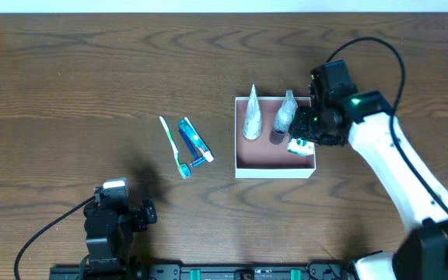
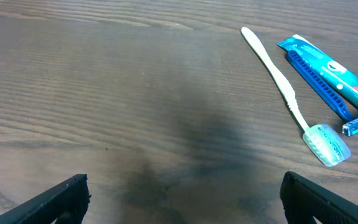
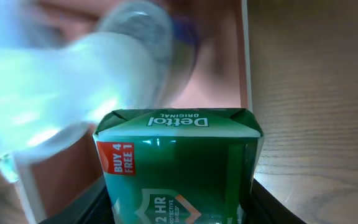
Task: Pack container
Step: 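Place the soap box into the box and withdraw the right gripper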
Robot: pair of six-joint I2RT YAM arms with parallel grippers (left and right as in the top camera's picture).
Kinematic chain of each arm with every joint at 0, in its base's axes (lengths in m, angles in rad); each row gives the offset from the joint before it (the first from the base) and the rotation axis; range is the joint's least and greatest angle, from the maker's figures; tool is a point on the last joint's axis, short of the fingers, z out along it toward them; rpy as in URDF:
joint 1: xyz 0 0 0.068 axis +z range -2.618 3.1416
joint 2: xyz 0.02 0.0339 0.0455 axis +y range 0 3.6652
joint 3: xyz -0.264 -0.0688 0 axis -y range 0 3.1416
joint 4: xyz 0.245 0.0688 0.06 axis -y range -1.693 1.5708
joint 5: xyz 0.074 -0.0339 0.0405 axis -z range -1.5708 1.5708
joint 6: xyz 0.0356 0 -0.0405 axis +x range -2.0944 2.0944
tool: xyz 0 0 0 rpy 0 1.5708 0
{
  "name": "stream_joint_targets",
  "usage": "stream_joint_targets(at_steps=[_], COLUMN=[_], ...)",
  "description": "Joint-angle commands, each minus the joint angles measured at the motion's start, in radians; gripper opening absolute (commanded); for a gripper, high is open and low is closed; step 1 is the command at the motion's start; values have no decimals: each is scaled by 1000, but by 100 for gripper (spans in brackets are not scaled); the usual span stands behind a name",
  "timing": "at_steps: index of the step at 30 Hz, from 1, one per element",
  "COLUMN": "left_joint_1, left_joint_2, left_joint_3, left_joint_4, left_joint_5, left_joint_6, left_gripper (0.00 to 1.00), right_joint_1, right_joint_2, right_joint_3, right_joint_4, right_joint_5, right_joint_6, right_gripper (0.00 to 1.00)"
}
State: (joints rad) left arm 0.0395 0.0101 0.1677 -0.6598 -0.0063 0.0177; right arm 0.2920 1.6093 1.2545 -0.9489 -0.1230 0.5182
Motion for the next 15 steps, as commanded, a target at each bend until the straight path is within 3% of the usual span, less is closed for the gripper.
stream_joint_targets(at_steps=[1, 5, 9, 12, 15], left_joint_1=[8, 8, 8, 8, 8], left_joint_2=[-7, -7, -7, -7, -7], left_joint_3=[-13, -12, -12, -4, 16], left_joint_4=[24, 51, 92, 103, 158], left_joint_5=[0, 0, 1, 16, 109], left_joint_6=[-16, -34, -195, -323, -289], left_gripper=[98, 98, 98, 98, 98], right_joint_1=[10, 19, 25, 15, -16], right_joint_2=[40, 43, 42, 32, 2], right_joint_3=[-6, -6, -6, -5, -5], right_joint_4=[3, 0, -1, -1, 7], right_joint_5=[-9, -8, 4, 21, 24], right_joint_6=[47, 44, 42, 40, -9], right_gripper=[42, 61, 73, 75, 75])
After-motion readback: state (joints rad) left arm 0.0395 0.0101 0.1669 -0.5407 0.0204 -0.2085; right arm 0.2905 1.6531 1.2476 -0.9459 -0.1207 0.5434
